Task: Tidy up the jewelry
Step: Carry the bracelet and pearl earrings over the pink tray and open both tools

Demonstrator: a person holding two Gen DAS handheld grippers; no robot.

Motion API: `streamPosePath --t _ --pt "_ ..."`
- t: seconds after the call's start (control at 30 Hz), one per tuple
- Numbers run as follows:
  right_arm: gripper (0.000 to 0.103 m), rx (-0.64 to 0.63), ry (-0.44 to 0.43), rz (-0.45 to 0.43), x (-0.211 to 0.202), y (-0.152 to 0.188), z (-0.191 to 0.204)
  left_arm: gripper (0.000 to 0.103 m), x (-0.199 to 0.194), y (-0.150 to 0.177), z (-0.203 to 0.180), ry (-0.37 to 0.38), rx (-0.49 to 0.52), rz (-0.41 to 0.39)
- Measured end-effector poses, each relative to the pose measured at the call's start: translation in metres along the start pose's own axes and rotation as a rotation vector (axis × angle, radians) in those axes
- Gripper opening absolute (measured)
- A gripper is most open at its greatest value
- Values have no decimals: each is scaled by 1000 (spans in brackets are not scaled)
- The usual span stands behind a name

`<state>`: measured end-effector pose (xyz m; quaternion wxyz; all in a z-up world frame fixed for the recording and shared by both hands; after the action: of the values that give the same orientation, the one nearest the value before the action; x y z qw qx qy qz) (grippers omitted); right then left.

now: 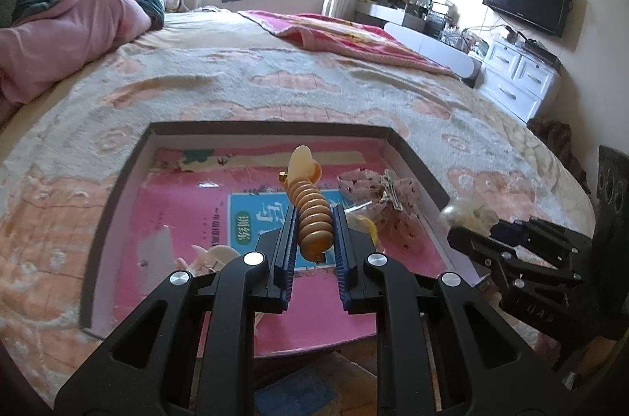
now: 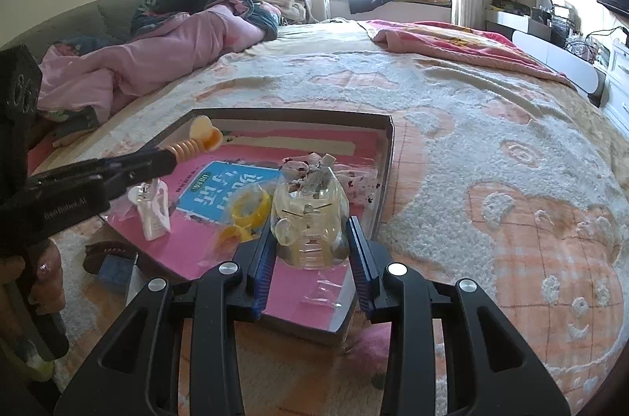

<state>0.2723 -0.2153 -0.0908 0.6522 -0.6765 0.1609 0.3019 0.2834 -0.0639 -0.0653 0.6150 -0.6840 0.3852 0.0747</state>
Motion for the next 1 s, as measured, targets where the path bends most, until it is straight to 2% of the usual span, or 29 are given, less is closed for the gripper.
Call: streamPosePath --t 0.43,0.8,1.0 --pt "33 -25 -9 37 15 4 5 11 21 15 3 25 -16 81" --pt "34 -4 -20 39 14 8 1 12 17 20 7 22 -34 94" --pt "45 6 -35 23 8 9 1 20 7 17 11 21 -50 73"
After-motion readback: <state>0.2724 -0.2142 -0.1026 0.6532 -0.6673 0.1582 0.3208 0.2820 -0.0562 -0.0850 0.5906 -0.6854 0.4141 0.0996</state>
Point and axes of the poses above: each gripper's, at about its wrist camera, not at the fingertips, and x roughly the way its jaws point, z to its left, y to its underside, the point moved 5 cm from there along x, roughly the way its jaws point, and after that the axes turned 4 degrees about y, right-handed, at the moved point
